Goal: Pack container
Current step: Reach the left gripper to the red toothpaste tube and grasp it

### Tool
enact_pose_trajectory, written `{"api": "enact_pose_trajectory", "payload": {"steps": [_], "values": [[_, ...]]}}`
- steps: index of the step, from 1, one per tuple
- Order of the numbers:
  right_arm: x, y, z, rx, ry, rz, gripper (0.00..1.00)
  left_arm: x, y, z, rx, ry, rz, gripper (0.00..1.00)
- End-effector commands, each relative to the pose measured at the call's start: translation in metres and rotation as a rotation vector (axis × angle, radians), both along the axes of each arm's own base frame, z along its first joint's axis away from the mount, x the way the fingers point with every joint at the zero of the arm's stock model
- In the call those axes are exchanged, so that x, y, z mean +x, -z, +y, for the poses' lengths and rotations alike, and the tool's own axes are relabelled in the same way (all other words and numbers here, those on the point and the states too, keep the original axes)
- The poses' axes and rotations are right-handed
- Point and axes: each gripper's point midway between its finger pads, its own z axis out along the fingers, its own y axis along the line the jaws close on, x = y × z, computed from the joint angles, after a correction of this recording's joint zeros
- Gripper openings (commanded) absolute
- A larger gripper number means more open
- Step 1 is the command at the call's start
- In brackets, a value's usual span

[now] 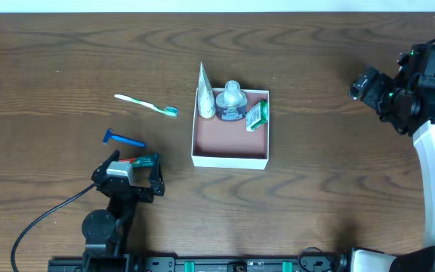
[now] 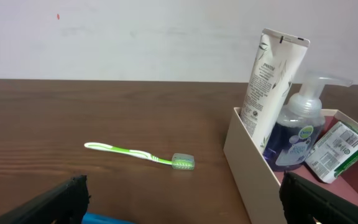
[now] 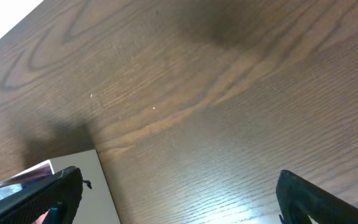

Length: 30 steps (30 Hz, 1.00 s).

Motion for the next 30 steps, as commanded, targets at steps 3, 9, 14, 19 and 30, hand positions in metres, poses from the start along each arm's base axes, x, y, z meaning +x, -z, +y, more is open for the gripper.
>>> {"api": "enact_pose_trajectory", "payload": {"steps": [3, 9, 14, 19, 30], "values": [[0.001, -0.003, -0.003, -0.011, -0.001, -0.005, 0.99, 0.000, 0.013, 0.000, 0.008, 0.000, 0.036, 0.98], [0.001, -0.003, -0.003, -0.011, -0.001, -0.005, 0.99, -0.002, 0.004, 0.000, -0.169, -0.022, 0.068, 0.98], [0.001, -0.003, -0.003, -0.011, -0.001, -0.005, 0.99, -0.005, -0.022, 0.020, -0.248, -0.148, 0.147, 0.98], [0.001, -0.003, -0.003, -0.011, -0.001, -0.006, 0.99, 0.003, -0.044, 0.041, -0.238, -0.255, 0.338, 0.98], [0.001, -0.003, -0.003, -0.011, -0.001, -0.006, 0.99, 0.034, -0.018, 0.000, -0.196, 0.048, 0.936, 0.98]]}}
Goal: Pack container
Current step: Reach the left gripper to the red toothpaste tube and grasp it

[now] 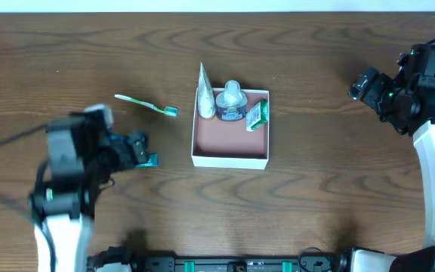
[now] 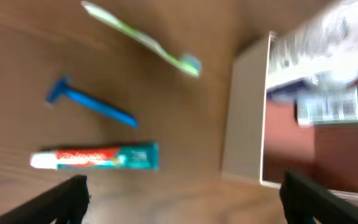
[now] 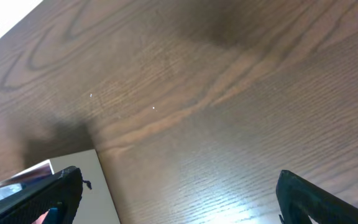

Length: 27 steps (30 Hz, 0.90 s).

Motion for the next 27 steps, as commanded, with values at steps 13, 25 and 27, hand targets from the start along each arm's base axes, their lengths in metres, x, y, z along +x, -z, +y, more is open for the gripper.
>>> {"api": "enact_pose_trajectory", "payload": {"steps": [13, 25, 27], "values": [[0.001, -0.003, -0.003, -0.010, -0.001, -0.006, 0.99, -0.007, 0.088, 0.016, -0.059, -0.218, 0.456, 0.98], [0.001, -0.003, -0.003, -0.010, -0.001, -0.006, 0.99, -0.004, 0.093, 0.053, -0.079, -0.654, 0.469, 0.98], [0.001, -0.003, -0.003, -0.010, -0.001, -0.006, 0.99, -0.004, 0.095, 0.054, -0.092, -0.705, 0.477, 0.98]]}}
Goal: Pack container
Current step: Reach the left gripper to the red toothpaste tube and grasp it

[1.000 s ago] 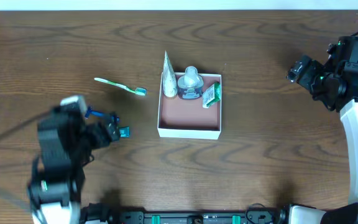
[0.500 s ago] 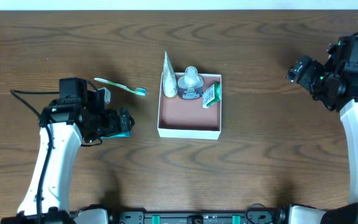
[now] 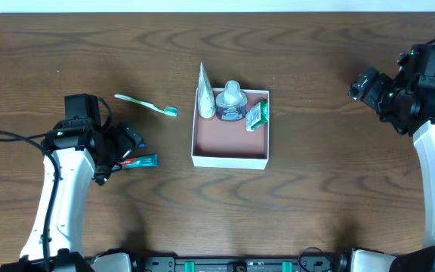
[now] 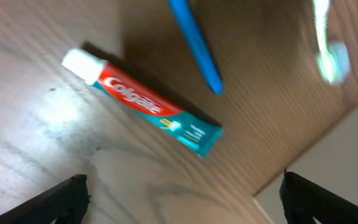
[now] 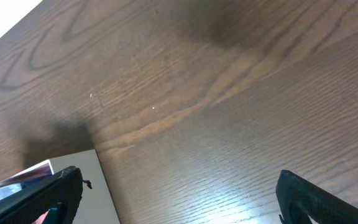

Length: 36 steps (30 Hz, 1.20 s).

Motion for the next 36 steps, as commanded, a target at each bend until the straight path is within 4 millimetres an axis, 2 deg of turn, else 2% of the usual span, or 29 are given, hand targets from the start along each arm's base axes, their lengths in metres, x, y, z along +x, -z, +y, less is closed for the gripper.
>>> {"api": "enact_pose_trajectory", "payload": {"steps": [1, 6, 16, 20, 24, 25, 27, 29, 32, 36], "values": [[0.001, -0.003, -0.003, -0.009, 0.000, -0.006, 0.99, -0.002, 0.005, 0.014, 0.036, -0.163, 0.037, 0.98], [0.001, -0.003, -0.003, -0.009, 0.000, -0.006, 0.99, -0.002, 0.016, 0.015, 0.004, -0.314, 0.079, 0.98], [0.001, -0.003, -0.003, -0.009, 0.000, -0.006, 0.99, -0.003, 0.053, 0.014, -0.006, -0.361, 0.204, 0.99], [0.001, -0.003, -0.003, -0.009, 0.000, -0.006, 0.99, -0.008, 0.066, 0.013, -0.012, -0.380, 0.260, 0.90], [0.001, -0.003, -0.003, -0.009, 0.000, -0.006, 0.99, -0.012, 0.078, 0.011, -0.013, -0.379, 0.308, 0.88], [0.001, -0.003, -0.003, -0.009, 0.000, -0.006, 0.99, -0.013, 0.081, 0.011, -0.013, -0.379, 0.318, 0.86], [0.001, -0.003, -0.003, -0.009, 0.000, -0.006, 0.99, -0.014, 0.086, 0.011, -0.011, -0.379, 0.337, 0.68], [0.001, -0.003, -0.003, -0.009, 0.000, -0.006, 0.99, -0.016, 0.091, 0.011, -0.010, -0.378, 0.353, 0.58], [0.001, -0.003, -0.003, -0.009, 0.000, -0.006, 0.99, -0.016, 0.096, 0.011, -0.010, -0.378, 0.366, 0.54], [0.001, -0.003, -0.003, -0.009, 0.000, -0.006, 0.99, -0.015, 0.100, 0.011, -0.008, -0.365, 0.369, 0.42]]}}
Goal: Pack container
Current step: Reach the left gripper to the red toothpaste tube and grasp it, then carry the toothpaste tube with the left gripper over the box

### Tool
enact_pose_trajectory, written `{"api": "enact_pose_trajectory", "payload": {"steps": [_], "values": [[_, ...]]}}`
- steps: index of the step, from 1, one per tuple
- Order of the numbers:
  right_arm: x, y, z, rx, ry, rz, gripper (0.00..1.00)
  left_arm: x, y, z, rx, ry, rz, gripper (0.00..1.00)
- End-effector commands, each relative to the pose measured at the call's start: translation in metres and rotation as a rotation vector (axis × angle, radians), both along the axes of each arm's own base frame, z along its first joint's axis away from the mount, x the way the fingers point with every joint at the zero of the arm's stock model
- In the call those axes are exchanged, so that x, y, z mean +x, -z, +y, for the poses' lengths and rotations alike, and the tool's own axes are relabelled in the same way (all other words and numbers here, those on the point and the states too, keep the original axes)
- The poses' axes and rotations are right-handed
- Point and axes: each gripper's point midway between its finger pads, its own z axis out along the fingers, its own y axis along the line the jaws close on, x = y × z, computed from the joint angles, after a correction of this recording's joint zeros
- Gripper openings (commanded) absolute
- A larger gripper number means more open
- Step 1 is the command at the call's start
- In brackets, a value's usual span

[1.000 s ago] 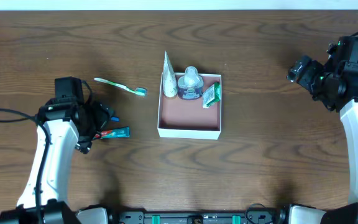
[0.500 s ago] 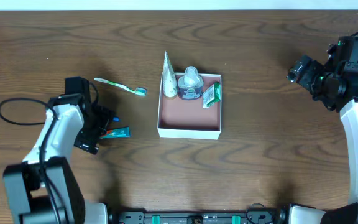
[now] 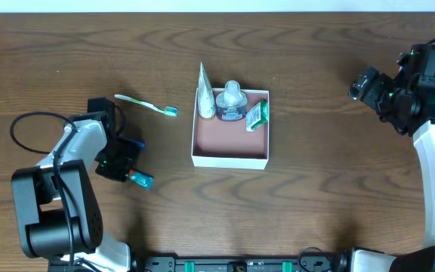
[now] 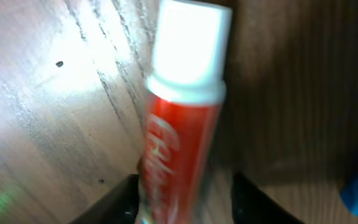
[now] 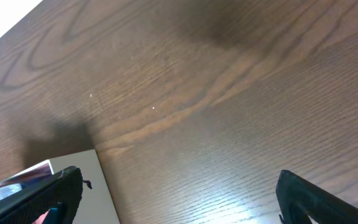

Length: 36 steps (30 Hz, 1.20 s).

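A red Colgate toothpaste tube (image 4: 182, 134) with a white cap lies on the table, filling the left wrist view. My left gripper (image 4: 185, 186) has its fingers (image 4: 114, 202) close against both sides of the tube. Overhead, the left gripper (image 3: 118, 161) covers most of the tube; only its teal end (image 3: 142, 180) shows. The white box (image 3: 230, 159) holds an upright white tube (image 3: 205, 98), a pump bottle (image 3: 231, 102) and a green packet (image 3: 256, 115). My right gripper (image 3: 365, 85) hangs open, far to the right.
A green and white toothbrush (image 3: 146, 104) lies left of the box. A blue razor's end shows at the right edge of the left wrist view. The right wrist view shows bare wood and a box corner (image 5: 73, 168).
My left gripper has come down over the toothpaste and narrowed round it. The tube has turned, its teal end now lower on the table. The right arm has not moved.
My left arm sat low at the table's front, open, facing the box. Then it was raised over the razor and toothpaste, then nearer the toothpaste with jaws wide. Now its fingers hug the tube. The box contents and right arm stayed as they were.
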Motion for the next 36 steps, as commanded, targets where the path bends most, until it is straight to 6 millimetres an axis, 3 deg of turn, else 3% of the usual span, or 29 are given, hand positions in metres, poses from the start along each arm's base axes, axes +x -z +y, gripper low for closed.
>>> {"api": "enact_pose_trajectory", "payload": {"steps": [1, 7, 15, 20, 26, 36], "values": [[0.001, -0.003, -0.003, -0.009, 0.000, -0.006, 0.99, -0.001, 0.003, 0.004, 0.015, 0.014, 0.010, 0.40], [0.001, -0.003, -0.003, -0.010, 0.001, -0.006, 0.99, 0.004, 0.004, 0.005, 0.011, 0.102, -0.017, 0.23], [0.001, -0.003, -0.003, -0.009, 0.000, -0.006, 0.99, 0.006, 0.003, 0.004, -0.002, 0.221, -0.035, 0.22], [0.001, -0.003, -0.003, -0.010, 0.001, -0.006, 0.99, 0.014, -0.006, -0.010, -0.080, 0.320, -0.102, 0.22], [0.001, -0.003, -0.003, -0.010, 0.001, -0.006, 0.99, 0.029, -0.044, -0.018, -0.111, 0.457, -0.218, 0.23], [0.001, -0.003, -0.003, -0.010, 0.001, -0.006, 0.99, 0.033, -0.141, -0.026, -0.022, 0.624, -0.433, 0.23]]}}
